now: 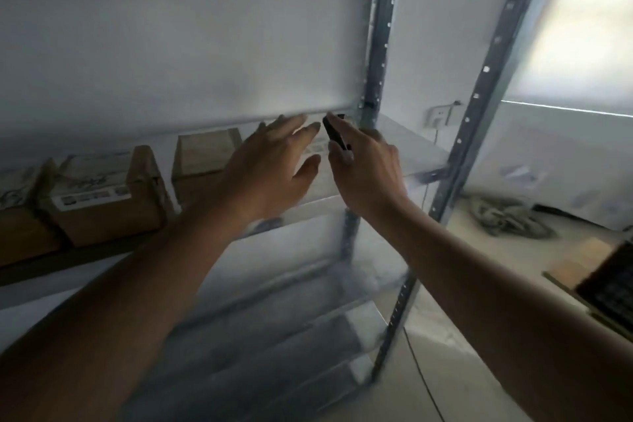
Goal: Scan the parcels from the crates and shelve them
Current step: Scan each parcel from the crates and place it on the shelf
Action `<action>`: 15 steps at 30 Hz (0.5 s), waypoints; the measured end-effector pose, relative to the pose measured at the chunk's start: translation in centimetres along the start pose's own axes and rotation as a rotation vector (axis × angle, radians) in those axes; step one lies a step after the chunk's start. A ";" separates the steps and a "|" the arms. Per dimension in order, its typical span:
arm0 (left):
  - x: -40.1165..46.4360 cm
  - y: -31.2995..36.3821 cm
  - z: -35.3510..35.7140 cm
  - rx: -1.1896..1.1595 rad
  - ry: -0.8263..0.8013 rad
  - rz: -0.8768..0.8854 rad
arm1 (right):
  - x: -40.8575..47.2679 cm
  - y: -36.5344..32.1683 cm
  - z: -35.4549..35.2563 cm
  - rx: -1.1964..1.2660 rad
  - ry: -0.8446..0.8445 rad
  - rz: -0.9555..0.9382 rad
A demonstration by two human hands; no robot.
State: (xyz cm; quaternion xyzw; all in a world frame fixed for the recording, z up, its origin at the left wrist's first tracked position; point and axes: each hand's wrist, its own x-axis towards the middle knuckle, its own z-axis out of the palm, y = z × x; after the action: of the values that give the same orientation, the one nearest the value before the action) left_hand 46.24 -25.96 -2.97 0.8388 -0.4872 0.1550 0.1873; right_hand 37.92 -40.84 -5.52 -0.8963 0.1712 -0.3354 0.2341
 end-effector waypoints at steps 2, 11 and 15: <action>0.3 1.9 1.1 -0.012 -0.019 0.058 | -1.6 1.9 -2.0 -0.102 0.004 0.036; 2.4 14.2 5.5 -0.024 -0.067 0.243 | -8.6 11.6 -11.3 -0.317 0.112 0.204; 3.1 21.3 8.4 -0.062 -0.106 0.302 | -12.5 16.8 -16.5 -0.366 0.141 0.274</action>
State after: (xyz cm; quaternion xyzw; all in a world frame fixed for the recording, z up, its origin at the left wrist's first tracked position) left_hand 29.70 -41.96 -5.55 0.7568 -0.6215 0.1215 0.1617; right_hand 15.24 -54.04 -10.04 -0.8666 0.3649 -0.3258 0.0986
